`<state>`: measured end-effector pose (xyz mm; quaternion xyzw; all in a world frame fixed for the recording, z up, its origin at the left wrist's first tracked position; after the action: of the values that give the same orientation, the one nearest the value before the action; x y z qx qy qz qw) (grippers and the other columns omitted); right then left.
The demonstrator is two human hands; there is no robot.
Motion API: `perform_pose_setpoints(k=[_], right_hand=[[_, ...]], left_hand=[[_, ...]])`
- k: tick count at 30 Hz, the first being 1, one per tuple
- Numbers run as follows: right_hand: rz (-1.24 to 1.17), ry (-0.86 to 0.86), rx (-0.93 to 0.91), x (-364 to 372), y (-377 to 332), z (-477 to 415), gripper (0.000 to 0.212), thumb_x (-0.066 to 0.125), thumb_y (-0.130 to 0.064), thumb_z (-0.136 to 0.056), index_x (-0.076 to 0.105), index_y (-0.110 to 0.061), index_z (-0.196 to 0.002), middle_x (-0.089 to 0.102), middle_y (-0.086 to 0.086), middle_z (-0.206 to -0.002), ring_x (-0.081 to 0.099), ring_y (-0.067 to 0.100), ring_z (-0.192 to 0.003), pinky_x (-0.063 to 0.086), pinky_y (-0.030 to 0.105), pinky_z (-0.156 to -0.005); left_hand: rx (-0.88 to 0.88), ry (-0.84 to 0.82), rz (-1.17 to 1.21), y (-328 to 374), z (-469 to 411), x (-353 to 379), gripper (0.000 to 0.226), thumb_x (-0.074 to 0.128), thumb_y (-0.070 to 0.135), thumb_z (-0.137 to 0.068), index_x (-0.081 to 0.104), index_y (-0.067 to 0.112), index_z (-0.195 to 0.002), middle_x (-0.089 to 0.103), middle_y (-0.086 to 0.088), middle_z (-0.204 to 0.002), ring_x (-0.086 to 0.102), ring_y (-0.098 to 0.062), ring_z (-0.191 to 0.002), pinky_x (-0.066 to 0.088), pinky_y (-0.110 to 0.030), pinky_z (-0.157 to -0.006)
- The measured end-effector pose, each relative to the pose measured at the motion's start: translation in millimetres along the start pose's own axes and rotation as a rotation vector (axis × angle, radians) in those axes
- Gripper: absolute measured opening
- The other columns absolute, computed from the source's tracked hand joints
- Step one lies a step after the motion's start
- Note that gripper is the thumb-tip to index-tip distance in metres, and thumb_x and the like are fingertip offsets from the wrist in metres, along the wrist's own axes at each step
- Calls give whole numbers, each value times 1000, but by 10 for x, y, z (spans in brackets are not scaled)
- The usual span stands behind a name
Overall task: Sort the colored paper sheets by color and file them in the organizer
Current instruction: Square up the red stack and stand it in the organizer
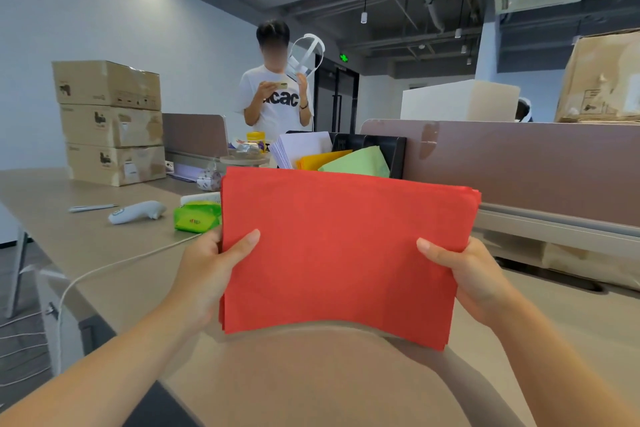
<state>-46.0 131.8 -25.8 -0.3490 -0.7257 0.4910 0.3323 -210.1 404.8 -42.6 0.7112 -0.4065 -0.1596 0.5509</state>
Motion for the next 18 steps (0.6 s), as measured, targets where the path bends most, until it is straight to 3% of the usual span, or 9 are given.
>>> perform_pose_setpoints(k=[1,3,8,10,13,16,18], right_hand=[[-12,0,0,-1,-14,3,62,86,-30,-51,67,-5,-104,74,9,-96,71,22,-84,58,34,-77],[-24,-1,10,-2,-14,12,45,76,-19,-62,67,-6,-104,74,9,-97,70,22,-85,56,35,-78],[-8,-36,13,105,-26,27,22,66,-1,-78,68,-8,-98,75,8,-93,72,19,-80,58,27,-67],[7,0,-2,114,-63,26,20,67,-1,-78,68,-7,-97,74,9,-93,72,17,-76,58,26,-65],[117,156,-150,71,-218,18,31,73,-5,-76,65,-17,-104,72,3,-99,70,11,-80,56,24,-66],[313,303,-391,2,-452,21,59,76,-9,-77,50,-31,-125,63,-5,-102,63,8,-87,52,23,-73],[537,301,-521,12,-595,38,64,75,-13,-78,46,-40,-128,60,-7,-101,59,13,-84,49,23,-73]], left_hand=[[13,-17,3,44,-20,-1,27,78,21,-74,68,20,-99,75,1,-94,71,-11,-81,55,-23,-66],[14,-35,10,116,-49,13,34,81,24,-65,68,22,-97,75,4,-95,71,-10,-84,53,-28,-73],[26,-15,-13,157,-22,145,14,75,19,-75,70,20,-88,76,5,-87,72,-12,-81,53,-32,-75],[60,5,-60,184,-25,150,25,82,26,-69,71,19,-90,76,2,-90,71,-19,-88,55,-38,-81],[188,96,-170,308,-11,123,43,82,24,-72,60,22,-110,71,1,-104,68,-18,-96,54,-42,-87],[434,151,-450,539,52,129,66,78,26,-76,39,44,-126,59,7,-118,60,-9,-103,49,-33,-90],[569,136,-691,666,91,185,67,76,30,-77,38,46,-130,54,10,-122,52,-5,-107,41,-27,-92]])
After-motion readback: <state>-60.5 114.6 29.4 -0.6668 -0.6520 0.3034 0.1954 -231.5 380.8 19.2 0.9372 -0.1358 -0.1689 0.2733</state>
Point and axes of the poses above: each hand's wrist, its own z-axis away from the middle knuckle, its own x-axis out of the palm, y = z × x, the point moved 4 cm from there along -z, towards the middle knuckle
